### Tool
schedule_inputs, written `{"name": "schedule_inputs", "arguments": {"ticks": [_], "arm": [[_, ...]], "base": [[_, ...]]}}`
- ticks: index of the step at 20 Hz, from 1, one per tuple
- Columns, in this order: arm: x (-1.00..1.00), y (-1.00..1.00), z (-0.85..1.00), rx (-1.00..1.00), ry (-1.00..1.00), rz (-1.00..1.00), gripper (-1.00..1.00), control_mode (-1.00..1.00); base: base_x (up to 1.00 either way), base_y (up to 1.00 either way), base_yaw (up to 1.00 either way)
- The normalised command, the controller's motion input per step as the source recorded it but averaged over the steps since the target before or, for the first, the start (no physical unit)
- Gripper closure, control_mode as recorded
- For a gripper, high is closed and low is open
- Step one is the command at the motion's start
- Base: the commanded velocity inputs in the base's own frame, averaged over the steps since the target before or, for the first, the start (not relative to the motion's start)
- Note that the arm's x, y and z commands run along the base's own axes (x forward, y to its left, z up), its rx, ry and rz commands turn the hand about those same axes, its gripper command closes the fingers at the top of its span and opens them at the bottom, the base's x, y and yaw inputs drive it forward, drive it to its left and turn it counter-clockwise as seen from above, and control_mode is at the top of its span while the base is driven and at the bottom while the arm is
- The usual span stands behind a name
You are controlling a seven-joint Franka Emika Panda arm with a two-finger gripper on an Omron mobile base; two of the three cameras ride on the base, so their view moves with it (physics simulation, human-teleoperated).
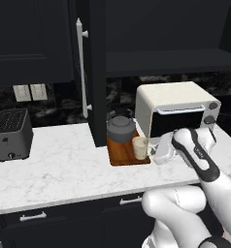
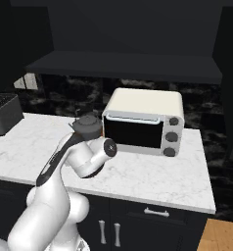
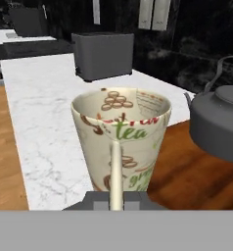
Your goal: Pick the kettle from the counter and place it on the tray. Then pick the mug from the cabinet and place it on the tray. Then close the cabinet doors.
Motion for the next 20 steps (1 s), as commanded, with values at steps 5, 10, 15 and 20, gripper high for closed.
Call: {"name": "schedule_inputs", "arguments": {"ticks": [5,10,15,20], "arm": [[0.48,0.00,-0.24,0.00,0.00,0.00,1.00,-1.00],[0.35,0.05,-0.21,0.00,0.00,0.00,1.00,-1.00],[0.25,0.10,-0.23,0.00,0.00,0.00,1.00,-1.00],[0.24,0.05,-0.22,0.00,0.00,0.00,1.00,-1.00]], "base": [[0.00,0.00,0.00],[0.00,0.00,0.00],[0.00,0.00,0.00],[0.00,0.00,0.00]]}}
